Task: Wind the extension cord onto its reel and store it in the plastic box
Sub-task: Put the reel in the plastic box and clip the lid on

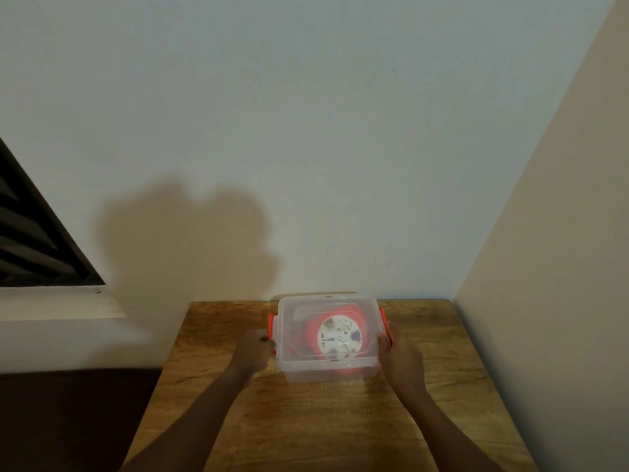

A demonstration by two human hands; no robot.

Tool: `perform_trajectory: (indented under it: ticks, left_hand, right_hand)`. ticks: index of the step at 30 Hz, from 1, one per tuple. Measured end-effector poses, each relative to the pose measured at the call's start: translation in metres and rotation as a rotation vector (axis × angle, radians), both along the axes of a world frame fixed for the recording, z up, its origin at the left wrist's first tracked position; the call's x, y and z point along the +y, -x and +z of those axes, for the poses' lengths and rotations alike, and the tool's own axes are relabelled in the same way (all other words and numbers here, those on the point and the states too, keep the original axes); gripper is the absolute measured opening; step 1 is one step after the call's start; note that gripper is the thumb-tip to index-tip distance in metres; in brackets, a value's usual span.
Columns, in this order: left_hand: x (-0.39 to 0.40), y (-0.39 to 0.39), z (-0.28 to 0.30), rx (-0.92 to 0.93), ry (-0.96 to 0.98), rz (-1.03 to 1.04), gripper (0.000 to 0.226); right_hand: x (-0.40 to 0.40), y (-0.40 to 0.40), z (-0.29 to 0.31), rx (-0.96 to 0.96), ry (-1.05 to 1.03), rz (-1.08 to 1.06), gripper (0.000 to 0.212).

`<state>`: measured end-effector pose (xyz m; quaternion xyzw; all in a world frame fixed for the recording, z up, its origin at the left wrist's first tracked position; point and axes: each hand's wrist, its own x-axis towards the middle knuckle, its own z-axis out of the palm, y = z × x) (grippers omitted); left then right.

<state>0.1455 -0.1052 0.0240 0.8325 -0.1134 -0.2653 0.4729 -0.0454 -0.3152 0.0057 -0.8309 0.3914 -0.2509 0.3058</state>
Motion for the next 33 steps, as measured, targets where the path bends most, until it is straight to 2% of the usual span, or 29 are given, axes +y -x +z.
perform_trajectory:
  ticks: [5, 7, 12, 17, 24, 28, 33]
  left_hand:
    - [-0.01, 0.003, -0.002, -0.082, -0.082, 0.001, 0.033]
    - [-0.012, 0.004, -0.002, -0.162, -0.137, -0.003, 0.026]
    - [-0.013, 0.008, 0.007, -0.292, -0.299, -0.014, 0.029]
    - [-0.018, 0.02, 0.013, -0.421, -0.399, -0.018, 0.018]
    - [-0.015, 0.036, 0.007, -0.458, -0.325, 0.017, 0.021]
    - [-0.016, 0.032, 0.004, -0.379, -0.252, 0.02, 0.019]
    - [-0.018, 0.018, 0.013, 0.142, 0.032, 0.033, 0.036]
  right_hand:
    - [-0.002, 0.0, -0.001, 0.003, -0.008, -0.002, 0.022]
    - [0.0, 0.0, 0.001, 0.001, 0.005, 0.01, 0.021]
    - [0.004, 0.001, 0.004, -0.012, 0.01, 0.015, 0.023]
    - [0.007, 0.001, 0.006, -0.015, 0.003, 0.002, 0.021]
    - [0.008, 0.002, 0.007, -0.057, -0.038, -0.014, 0.017]
    - [0.01, 0.003, 0.004, -0.129, -0.125, -0.021, 0.026]
    - [0.007, 0.001, 0.0, -0.264, -0.488, -0.061, 0.035]
